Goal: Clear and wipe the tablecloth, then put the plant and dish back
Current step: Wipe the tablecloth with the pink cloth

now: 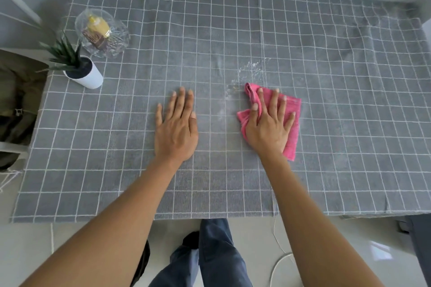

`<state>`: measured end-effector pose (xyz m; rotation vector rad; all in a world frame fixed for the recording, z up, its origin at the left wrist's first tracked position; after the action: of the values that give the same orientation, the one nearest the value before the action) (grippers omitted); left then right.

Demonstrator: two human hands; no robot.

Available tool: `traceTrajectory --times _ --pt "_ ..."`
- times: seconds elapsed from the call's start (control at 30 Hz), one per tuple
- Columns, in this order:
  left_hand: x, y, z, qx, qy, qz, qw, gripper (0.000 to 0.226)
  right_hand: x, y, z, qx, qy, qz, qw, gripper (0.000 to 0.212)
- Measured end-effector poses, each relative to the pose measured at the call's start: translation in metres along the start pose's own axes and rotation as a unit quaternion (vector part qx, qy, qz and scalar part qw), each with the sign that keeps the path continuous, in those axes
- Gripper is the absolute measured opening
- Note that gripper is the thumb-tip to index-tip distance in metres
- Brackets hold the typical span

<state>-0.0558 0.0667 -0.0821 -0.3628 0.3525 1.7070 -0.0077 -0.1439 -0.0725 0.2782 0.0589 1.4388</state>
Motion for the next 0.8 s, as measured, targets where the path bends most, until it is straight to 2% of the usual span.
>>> traceTrajectory --times 0.07,0.17,0.27,0.33,0.47,0.53,0.6,0.73,0.8 --pt "-0.001 0.0 0.0 -0.004 0.001 0.001 1.0 0.054 0.018 0.014 -0.005 0.006 -0.001 0.036 0.999 0.051" --pt "-0.002 0.0 0.0 -0.001 0.007 0.006 1.0 0.054 0.052 0.047 -0.015 0.011 0.014 0.138 0.99 0.052" --pt "-0.003 0.0 0.001 0.0 0.008 0.003 1.0 0.054 0.055 0.052 -0.018 0.024 0.038 0.183 0.982 0.053" --pt "-0.002 0.0 0.001 0.002 0.015 0.005 1.0 0.054 0.039 0.034 -0.013 0.017 0.059 0.179 0.982 0.052" --pt "-0.001 0.0 0.0 0.006 0.013 0.007 1.0 0.054 0.007 -0.008 -0.002 0.01 0.031 0.064 0.997 0.051" --pt "0.0 0.0 0.0 0.007 0.012 0.009 1.0 0.054 0.009 -0.008 -0.001 0.004 0.014 0.039 0.999 0.051" --pt "-0.001 0.001 0.0 0.006 0.01 0.01 1.0 0.054 0.024 0.006 -0.004 0.009 0.021 0.059 0.998 0.051" --pt "-0.003 -0.002 0.002 0.017 0.019 0.012 1.0 0.055 0.061 0.044 -0.018 0.022 0.046 0.166 0.985 0.052" --pt "-0.004 -0.005 0.004 0.023 0.056 0.027 0.998 0.056 0.063 0.048 -0.019 0.03 0.038 0.177 0.983 0.051"
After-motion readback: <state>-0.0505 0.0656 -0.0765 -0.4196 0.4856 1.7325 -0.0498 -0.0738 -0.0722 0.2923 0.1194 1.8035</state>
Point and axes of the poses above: each hand's wrist, its own y-axis away from the middle knuckle, its own z-axis out of the back of the hand, x = y × z, the point moved 5 cm from there along -y, towards the middle knuckle, and after that the axes turned 10 degrees about y, right-handed, at the moved point
